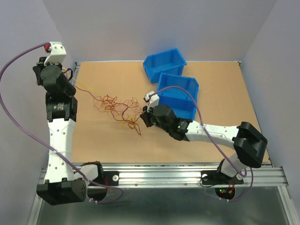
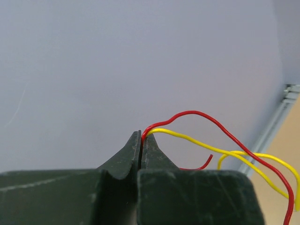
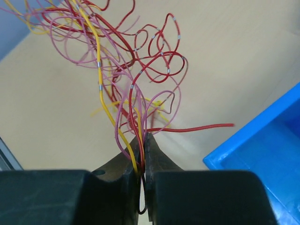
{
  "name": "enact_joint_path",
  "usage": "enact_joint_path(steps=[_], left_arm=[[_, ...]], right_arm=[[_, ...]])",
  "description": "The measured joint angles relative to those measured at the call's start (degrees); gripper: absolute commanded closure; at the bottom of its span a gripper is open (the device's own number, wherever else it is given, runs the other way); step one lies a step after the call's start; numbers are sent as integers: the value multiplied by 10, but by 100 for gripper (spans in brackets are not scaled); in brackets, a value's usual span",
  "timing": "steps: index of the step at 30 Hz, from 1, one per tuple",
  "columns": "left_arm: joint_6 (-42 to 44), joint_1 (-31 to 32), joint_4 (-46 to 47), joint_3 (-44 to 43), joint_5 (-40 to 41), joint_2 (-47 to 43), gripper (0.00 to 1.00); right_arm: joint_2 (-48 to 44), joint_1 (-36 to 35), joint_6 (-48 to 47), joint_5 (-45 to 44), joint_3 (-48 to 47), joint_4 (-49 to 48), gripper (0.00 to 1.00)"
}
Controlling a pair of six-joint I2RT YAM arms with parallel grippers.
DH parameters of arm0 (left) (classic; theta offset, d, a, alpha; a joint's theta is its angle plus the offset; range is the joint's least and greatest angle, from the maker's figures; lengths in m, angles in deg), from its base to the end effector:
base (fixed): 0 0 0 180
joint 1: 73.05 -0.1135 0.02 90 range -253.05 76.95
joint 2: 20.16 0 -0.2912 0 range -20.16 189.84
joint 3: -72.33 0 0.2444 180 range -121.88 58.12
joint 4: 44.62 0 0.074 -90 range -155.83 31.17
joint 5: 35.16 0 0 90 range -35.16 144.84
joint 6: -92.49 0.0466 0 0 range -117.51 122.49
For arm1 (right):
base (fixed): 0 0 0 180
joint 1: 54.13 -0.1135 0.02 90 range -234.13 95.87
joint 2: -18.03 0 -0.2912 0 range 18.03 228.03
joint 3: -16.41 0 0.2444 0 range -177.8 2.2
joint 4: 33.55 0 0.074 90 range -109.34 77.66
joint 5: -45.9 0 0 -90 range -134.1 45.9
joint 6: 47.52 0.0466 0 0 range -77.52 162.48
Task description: Untangle the cables
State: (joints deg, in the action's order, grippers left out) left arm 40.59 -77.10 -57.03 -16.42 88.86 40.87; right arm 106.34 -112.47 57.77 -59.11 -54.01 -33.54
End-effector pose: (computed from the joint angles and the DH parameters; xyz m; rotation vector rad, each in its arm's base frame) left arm 0.2016 0.0404 0.5117 -0.1196 1.4173 0.9990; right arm 0.1978 0.2977 0.2929 -0.5313 1.8471 0.6327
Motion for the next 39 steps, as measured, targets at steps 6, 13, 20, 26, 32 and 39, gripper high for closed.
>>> enact_joint_path(steps=[6,13,20,26,32,39], left_arm=[[6,-30,20,12,9,-12,100],[-40,-31,-156,-50,-323,-59,100],[-50,-31,-286,-110,-616,-73,100],[-61,-31,-336,-134,-748,-69,100],[-67,-31,-369,-136,-852,-48,100],[-67,-15,-403,-132,-915,-48,100]], right_arm=[[23,-18,-31,2,-35,22,20],[35,-20,-54,42,-42,23,8],[40,-20,-69,102,-38,0,8],[6,-21,-76,144,5,-58,8],[-47,-21,-87,174,38,-108,9],[-52,-21,-114,159,30,-134,24]])
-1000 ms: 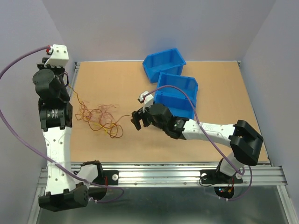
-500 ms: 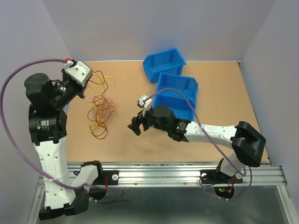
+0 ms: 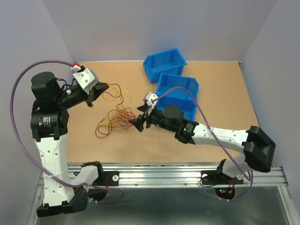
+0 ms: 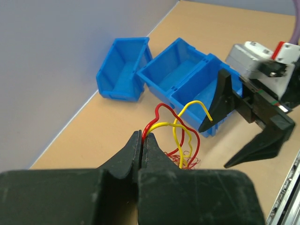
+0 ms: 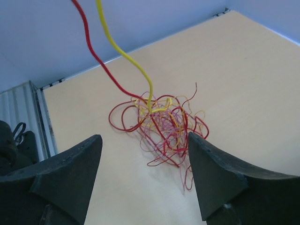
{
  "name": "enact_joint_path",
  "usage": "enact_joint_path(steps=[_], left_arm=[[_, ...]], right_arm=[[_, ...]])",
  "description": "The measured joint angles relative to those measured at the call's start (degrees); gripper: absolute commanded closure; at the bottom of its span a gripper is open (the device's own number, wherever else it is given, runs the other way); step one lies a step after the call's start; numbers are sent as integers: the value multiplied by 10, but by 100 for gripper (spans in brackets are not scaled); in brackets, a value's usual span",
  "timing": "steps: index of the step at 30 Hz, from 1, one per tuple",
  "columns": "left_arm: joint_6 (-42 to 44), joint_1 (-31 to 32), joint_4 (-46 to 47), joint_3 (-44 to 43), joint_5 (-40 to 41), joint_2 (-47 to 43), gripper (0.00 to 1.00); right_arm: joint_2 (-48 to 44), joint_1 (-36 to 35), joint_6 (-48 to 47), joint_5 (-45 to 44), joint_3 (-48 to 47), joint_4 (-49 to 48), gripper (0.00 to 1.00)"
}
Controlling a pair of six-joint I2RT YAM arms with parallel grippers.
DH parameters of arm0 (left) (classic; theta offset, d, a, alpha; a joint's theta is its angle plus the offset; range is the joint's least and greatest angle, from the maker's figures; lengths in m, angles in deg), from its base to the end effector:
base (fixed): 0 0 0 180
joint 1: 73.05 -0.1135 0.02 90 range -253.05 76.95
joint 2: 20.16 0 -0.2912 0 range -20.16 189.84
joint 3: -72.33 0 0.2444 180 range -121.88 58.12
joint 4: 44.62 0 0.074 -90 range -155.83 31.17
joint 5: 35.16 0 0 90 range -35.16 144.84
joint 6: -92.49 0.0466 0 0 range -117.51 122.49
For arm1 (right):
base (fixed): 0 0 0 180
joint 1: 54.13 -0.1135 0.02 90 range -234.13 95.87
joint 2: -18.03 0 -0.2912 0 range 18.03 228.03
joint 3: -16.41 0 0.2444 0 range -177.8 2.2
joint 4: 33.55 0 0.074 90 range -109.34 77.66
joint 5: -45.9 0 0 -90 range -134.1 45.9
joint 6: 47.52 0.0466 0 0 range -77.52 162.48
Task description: Untangle the cables
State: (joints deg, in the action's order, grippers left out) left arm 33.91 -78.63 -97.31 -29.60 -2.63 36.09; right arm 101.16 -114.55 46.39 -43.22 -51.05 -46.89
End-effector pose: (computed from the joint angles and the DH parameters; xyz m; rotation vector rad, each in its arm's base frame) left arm 0.1305 -0.0267 0.5184 1.0327 1.2847 -0.3549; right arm 0.1677 0.2969 0.3317 -0.8080 1.4772 0.8716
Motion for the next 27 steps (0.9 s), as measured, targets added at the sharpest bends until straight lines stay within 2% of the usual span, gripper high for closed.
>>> enact_joint_path(steps=[13,16,18,20,22,23,25,26,27], left_arm=[[-7,7,-8,0,-36,-42,100],[-9,7,-8,2,-36,-40,100],[-11,7,-8,5,-35,-38,100],[-17,7,-3,11,-33,-35,100],[-23,7,1,17,-30,-32,100],[-29,7,6,20,-27,-28,100],[-39,7,18,26,-23,-21,100],[-42,7,22,28,-23,-18,100],[-48,7,31,33,-23,-11,100]], right_arm=[[74,0,-43,-23,-120,-2,34],[93,0,-48,-21,-140,-3,42],[103,0,-49,-18,-147,-3,43],[106,0,-50,-9,-148,-3,49],[106,0,-50,-3,-148,-3,49],[106,0,-50,3,-148,-4,53],[106,0,-49,15,-148,-9,68],[107,0,-52,17,-148,-10,78],[107,0,-51,22,-148,-13,97]])
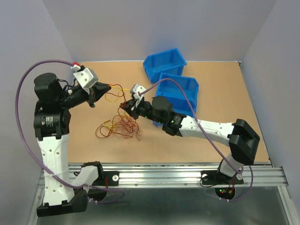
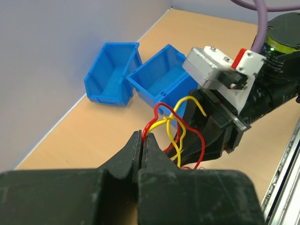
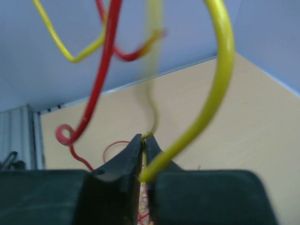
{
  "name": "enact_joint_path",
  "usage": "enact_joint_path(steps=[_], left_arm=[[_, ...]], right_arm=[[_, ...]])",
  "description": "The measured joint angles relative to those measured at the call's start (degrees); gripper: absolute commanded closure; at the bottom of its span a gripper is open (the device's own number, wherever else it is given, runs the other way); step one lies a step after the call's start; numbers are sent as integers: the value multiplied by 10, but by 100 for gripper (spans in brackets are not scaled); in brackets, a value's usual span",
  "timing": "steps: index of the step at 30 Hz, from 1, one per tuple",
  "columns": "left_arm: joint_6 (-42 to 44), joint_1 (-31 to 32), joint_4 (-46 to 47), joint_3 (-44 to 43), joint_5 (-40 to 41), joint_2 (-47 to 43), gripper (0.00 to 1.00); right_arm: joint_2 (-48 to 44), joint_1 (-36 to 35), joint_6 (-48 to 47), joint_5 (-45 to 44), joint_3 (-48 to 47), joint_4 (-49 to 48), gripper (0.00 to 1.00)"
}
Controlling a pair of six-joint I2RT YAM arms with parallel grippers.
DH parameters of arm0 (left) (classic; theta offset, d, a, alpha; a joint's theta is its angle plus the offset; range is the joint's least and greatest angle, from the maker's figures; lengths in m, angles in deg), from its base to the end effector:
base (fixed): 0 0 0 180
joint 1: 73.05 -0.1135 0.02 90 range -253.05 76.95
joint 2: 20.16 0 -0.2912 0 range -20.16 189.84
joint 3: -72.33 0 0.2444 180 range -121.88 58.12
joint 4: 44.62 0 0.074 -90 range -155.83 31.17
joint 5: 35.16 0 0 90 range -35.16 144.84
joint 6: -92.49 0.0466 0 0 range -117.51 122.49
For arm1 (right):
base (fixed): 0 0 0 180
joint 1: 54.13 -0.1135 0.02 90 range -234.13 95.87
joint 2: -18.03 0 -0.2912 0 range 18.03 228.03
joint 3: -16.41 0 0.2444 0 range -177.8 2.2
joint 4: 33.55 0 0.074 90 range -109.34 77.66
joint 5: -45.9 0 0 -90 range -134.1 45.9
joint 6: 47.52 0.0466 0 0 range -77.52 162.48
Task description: Untangle the cables
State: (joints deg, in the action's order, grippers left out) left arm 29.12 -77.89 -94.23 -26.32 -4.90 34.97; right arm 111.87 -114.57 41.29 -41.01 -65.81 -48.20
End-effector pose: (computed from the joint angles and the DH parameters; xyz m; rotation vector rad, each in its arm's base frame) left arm 0.1306 -0.0293 0.5104 1.0163 1.2913 -0.4512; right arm 0.1948 0.3485 0.3612 -0.8485 1.3347 0.8610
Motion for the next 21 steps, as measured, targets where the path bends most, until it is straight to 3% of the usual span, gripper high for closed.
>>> enact_joint_path(steps=[2,4,5,8,10,15,21], left_arm=[[-7,0,15,10,-1,10,100],[-16,0,30,24,-2,15,87],[-25,0,53,42,-2,22,70],[-54,0,96,92,5,33,54],[-66,0,115,114,7,38,50],[-62,0,198,165,-5,56,21],[-55,6,308,276,-77,54,18]], right_arm=[[5,0,12,6,-5,-3,100],[12,0,17,6,-12,-4,99],[16,0,21,5,-14,-4,100],[15,0,30,-22,-14,-3,99],[9,0,32,-49,-14,0,99],[-47,0,34,-118,-14,2,99],[-120,0,37,-178,-25,6,100]])
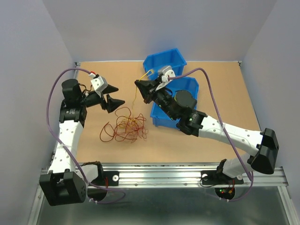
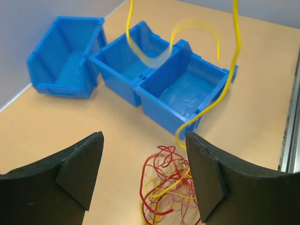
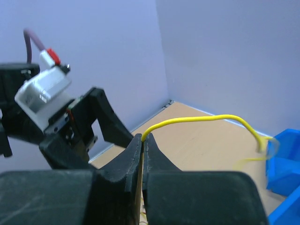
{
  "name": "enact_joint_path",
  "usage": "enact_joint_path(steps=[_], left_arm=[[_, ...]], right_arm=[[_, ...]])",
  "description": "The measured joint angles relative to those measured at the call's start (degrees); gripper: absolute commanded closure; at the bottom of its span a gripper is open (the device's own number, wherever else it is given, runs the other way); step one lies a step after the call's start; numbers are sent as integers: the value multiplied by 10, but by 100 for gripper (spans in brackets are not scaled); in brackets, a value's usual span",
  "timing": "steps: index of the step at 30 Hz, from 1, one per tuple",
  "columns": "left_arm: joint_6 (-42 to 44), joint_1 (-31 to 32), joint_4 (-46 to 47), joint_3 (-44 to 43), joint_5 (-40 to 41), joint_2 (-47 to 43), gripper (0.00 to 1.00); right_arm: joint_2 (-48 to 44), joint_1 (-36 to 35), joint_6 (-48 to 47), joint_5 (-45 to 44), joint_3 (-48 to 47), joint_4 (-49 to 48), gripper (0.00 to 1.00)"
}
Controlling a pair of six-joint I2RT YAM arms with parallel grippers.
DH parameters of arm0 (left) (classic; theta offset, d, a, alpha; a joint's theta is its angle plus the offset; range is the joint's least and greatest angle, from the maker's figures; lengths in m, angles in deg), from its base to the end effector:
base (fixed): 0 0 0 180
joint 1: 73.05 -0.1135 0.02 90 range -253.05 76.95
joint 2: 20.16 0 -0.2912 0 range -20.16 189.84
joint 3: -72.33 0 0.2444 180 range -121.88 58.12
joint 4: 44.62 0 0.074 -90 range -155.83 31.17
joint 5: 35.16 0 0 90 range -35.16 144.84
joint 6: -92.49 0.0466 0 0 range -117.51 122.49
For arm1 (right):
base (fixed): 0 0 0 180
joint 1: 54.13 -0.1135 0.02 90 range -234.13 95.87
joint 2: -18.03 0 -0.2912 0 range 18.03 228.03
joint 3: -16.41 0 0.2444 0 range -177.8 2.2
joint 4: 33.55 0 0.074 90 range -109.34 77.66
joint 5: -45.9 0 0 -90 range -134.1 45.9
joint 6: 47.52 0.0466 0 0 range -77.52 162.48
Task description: Untangle the cables
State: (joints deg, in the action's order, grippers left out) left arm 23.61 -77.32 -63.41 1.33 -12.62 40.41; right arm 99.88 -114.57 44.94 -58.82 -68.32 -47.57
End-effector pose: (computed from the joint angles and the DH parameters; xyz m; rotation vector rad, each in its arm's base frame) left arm 0.2108 -0.0274 0.3980 1.0365 1.3078 -0.6672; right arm 0.1764 0.2871 0.4487 -0.4338 1.2524 0.7752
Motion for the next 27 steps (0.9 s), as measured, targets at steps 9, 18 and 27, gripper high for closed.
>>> enact_joint_path(steps=[9,18,27], left_arm=[[19,6,84,89,-46,-45,7],[80,111,111,140,-30,-43,11],[44,193,207,139,95,76,38]], right_arm=[[-8,0,3,-27,-9,39,99],[-8,0,8,-35,-37,80,99],[-13,0,17,-35,-40,94,100]])
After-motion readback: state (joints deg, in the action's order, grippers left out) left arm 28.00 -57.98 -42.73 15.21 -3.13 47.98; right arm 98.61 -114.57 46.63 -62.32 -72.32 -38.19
